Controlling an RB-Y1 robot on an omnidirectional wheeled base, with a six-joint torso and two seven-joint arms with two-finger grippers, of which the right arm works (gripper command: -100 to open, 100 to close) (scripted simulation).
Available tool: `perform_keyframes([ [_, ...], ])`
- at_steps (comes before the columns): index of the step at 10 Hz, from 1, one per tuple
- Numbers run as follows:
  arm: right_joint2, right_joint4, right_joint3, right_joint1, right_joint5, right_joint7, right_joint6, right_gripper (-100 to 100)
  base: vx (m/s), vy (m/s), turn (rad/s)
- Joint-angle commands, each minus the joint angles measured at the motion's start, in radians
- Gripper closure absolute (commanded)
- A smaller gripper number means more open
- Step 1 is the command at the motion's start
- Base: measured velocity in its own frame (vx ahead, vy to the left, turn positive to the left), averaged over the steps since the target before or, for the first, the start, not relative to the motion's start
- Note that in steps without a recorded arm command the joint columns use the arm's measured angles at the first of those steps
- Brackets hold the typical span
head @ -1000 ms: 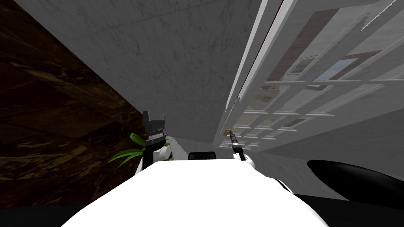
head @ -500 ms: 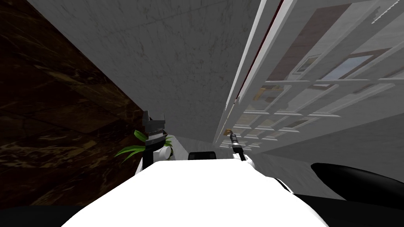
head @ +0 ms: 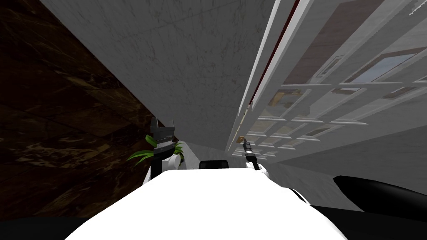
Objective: Pull the door open
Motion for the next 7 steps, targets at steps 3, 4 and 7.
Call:
perform_keyframes([
  [3,0.004,-0.001,0.029,-0.013,-0.038,-0.094,-0.002,100,-0.033,-0.012,0.057],
  [4,0.003,-0.001,0.039,-0.014,-0.057,-0.121,0.000,100,-0.057,-0.023,0.091],
  [7,0.001,-0.001,0.048,-0.015,-0.076,-0.179,0.002,100,-0.036,-0.020,0.047],
])
